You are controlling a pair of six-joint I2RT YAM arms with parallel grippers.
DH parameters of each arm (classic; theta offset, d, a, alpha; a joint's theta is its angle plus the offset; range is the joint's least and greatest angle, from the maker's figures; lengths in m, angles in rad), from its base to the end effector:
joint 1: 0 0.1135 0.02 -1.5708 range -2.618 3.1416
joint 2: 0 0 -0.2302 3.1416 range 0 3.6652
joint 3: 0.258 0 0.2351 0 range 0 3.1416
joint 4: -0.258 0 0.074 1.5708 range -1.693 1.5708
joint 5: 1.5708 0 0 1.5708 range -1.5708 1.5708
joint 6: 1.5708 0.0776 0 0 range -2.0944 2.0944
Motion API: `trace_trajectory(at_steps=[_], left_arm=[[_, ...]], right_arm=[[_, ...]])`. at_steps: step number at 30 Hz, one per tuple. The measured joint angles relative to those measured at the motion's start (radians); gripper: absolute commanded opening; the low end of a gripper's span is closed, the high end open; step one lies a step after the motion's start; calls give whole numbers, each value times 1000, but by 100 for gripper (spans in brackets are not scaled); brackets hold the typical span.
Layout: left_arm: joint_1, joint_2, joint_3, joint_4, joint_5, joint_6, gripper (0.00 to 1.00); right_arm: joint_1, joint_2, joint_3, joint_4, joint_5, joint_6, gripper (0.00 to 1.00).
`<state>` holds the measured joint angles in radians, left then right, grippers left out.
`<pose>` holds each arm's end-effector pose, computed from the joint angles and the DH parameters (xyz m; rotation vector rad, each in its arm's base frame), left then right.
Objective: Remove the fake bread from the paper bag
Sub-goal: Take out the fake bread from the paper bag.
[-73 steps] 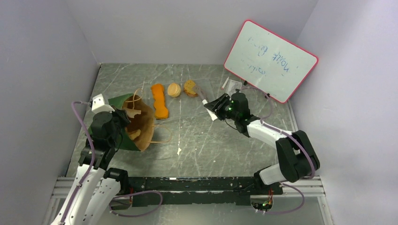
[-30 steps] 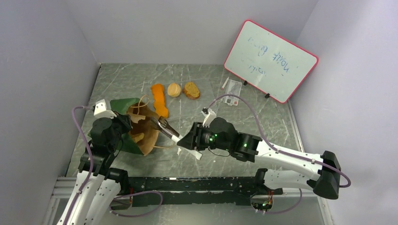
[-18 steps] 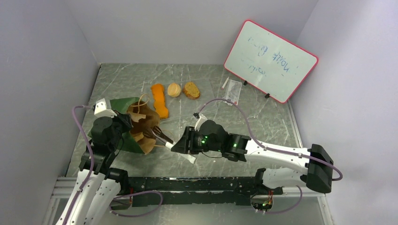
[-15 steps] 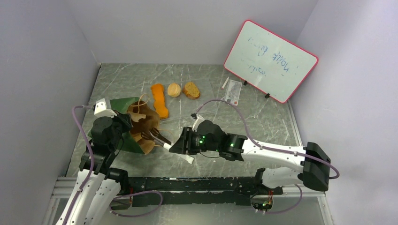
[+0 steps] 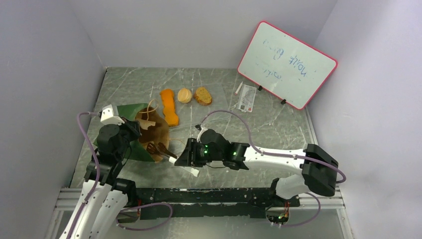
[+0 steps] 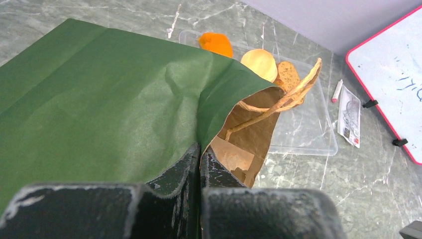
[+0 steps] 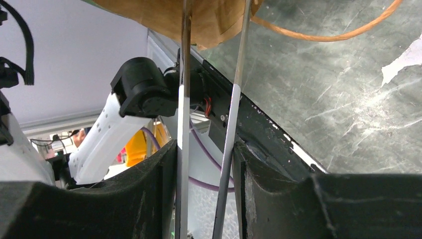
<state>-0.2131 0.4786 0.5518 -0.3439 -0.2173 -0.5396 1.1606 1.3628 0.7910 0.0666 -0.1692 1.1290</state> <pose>0.1817 -0.0222 0.2559 -0.4499 1.7919 -0.3277 0.1187 0.3058 0.1933 -0.1629 2.4735 1.4162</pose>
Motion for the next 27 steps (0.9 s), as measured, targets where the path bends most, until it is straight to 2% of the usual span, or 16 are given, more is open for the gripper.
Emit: trace_trajectory(at_steps=[15, 27], left_arm=[[0, -13, -23, 11, 31, -3, 7], [0, -22, -41, 27, 51, 2, 7]], right_arm=[[-34, 158, 14, 130, -92, 80, 45], [-93, 257, 46, 198, -261, 145, 45]])
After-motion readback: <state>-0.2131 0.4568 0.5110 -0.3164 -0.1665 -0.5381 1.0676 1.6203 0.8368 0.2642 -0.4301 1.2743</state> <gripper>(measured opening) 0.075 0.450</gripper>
